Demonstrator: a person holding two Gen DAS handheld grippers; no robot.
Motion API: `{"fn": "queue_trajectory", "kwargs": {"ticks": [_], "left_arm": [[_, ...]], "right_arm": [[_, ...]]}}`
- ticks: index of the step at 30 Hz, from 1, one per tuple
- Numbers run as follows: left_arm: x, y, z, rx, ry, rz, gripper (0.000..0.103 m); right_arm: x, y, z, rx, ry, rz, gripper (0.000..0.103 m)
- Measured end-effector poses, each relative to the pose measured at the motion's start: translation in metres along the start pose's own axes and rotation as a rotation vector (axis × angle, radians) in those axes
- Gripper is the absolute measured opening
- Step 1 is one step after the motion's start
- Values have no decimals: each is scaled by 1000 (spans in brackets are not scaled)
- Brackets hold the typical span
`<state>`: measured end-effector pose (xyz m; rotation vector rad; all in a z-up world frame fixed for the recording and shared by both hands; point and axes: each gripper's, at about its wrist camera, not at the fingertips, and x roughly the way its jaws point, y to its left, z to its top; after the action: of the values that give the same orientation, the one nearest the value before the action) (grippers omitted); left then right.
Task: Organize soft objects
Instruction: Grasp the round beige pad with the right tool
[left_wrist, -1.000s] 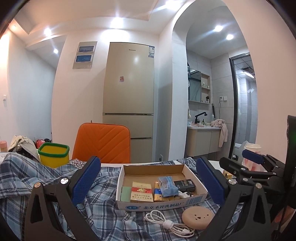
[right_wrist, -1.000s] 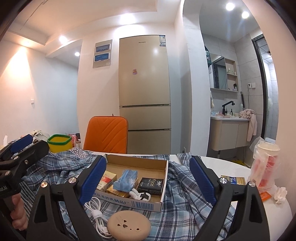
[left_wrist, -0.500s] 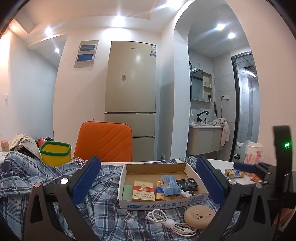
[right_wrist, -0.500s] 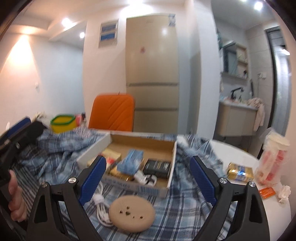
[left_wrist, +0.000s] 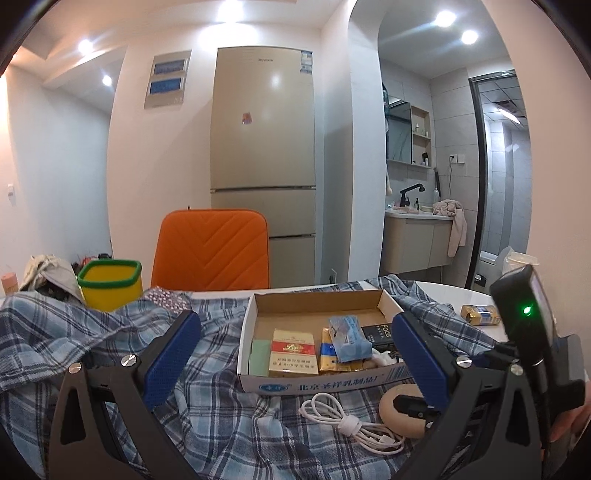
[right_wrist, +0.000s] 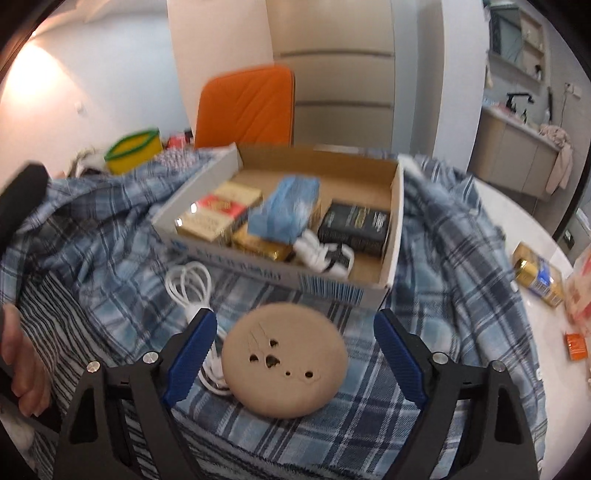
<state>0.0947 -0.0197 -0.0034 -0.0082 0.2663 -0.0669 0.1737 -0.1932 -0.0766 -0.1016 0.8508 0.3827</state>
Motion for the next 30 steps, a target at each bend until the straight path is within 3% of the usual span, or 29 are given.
{"fn": "queue_trajectory", "kwargs": {"ticks": [9, 13, 21, 30], "left_arm": [[13, -2, -3, 8, 64, -7, 103], [25, -2, -4, 12, 133, -43, 103], [45, 4, -12, -35, 276, -85, 99], [53, 5, -18, -49, 324, -111, 98]], "right_arm": [[20, 2, -2, -14, 104, 37, 86], [26, 0, -3, -11, 134, 46, 86], [27, -1, -2, -12, 142, 51, 86], [36, 0, -1, -15, 181, 59, 85]]}}
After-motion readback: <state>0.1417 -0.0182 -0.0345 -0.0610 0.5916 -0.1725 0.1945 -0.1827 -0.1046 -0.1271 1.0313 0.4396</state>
